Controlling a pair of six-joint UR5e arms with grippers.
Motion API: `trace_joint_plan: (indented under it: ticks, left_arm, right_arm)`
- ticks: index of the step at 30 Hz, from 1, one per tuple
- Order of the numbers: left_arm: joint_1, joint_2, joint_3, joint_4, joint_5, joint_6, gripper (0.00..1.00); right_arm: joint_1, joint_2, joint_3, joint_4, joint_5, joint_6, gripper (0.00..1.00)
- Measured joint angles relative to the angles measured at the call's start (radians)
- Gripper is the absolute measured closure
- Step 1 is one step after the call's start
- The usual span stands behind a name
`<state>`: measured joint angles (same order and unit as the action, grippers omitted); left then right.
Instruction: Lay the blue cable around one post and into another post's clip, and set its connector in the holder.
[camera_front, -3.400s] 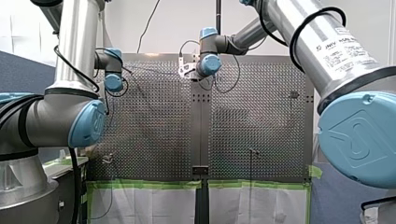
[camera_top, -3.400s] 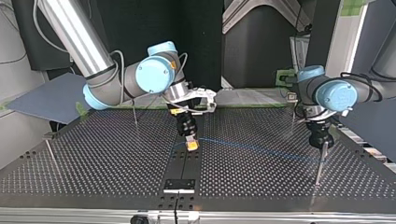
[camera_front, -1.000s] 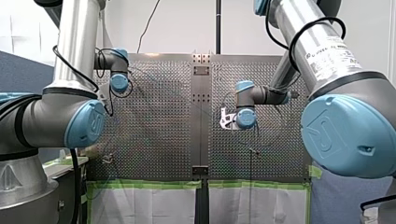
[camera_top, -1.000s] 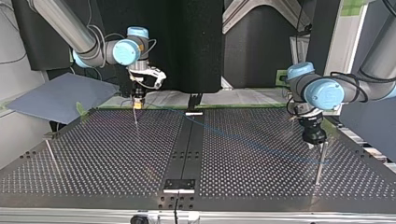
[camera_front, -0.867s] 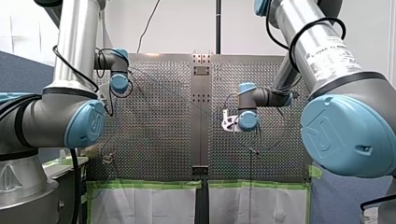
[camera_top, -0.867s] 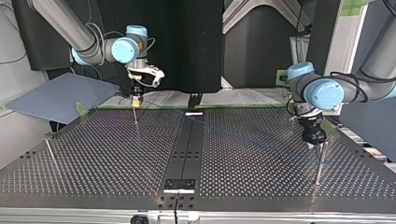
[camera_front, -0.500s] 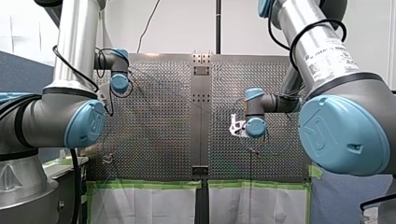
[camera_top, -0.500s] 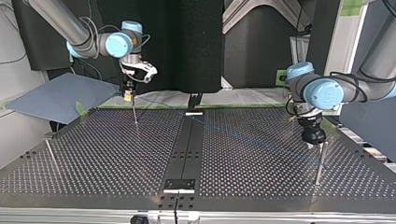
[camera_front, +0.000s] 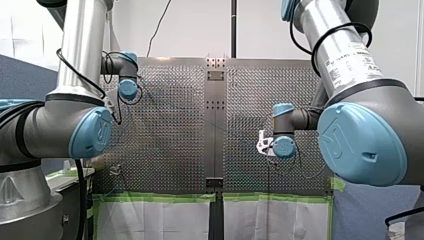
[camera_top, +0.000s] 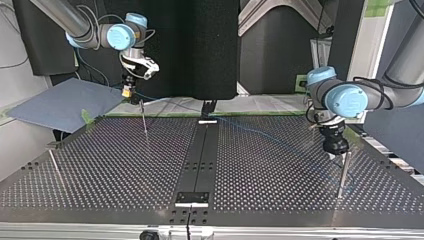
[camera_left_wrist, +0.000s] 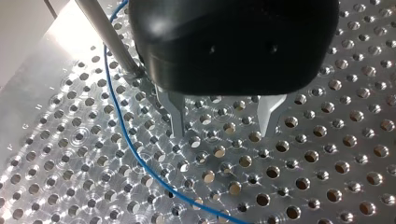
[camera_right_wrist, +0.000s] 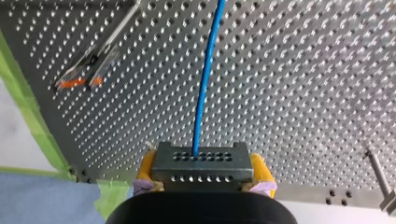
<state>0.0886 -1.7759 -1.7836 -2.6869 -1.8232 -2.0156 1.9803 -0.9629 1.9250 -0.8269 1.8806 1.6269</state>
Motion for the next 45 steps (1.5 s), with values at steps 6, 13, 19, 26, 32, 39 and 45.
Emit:
trace_joint_plan:
  ticks: [6,13,19,26,32,39,45]
  left_arm:
    - [0.0,0.0,0.0,-0.001,0.0,0.0,0.22]
    - [0.0,0.0,0.0,-0.001,0.0,-0.001,0.22]
    - [-0.001,0.0,0.0,-0.001,0.0,-0.001,0.22]
    - [-0.004,0.0,0.0,-0.002,-0.001,0.0,0.22]
    - [-0.004,0.0,0.0,-0.002,-0.002,0.001,0.22]
    - [-0.005,0.0,0.0,-0.002,-0.001,0.008,0.25]
    - [-0.008,0.0,0.0,-0.002,-0.002,0.009,0.25]
  right_arm:
    - [-0.02,0.001,0.055,-0.054,0.004,0.001,1.0]
    - [-0.049,0.028,0.108,-0.108,0.0,0.008,1.0]
    - [-0.076,0.075,0.157,-0.157,-0.004,0.014,1.0]
    - [-0.112,0.134,0.216,-0.215,-0.015,0.018,1.0]
    - [-0.161,0.187,0.245,-0.269,-0.049,0.018,1.0]
    - [-0.227,0.215,0.223,-0.306,-0.112,-0.007,1.0]
    - [-0.282,0.216,0.178,-0.276,-0.167,-0.023,1.0]
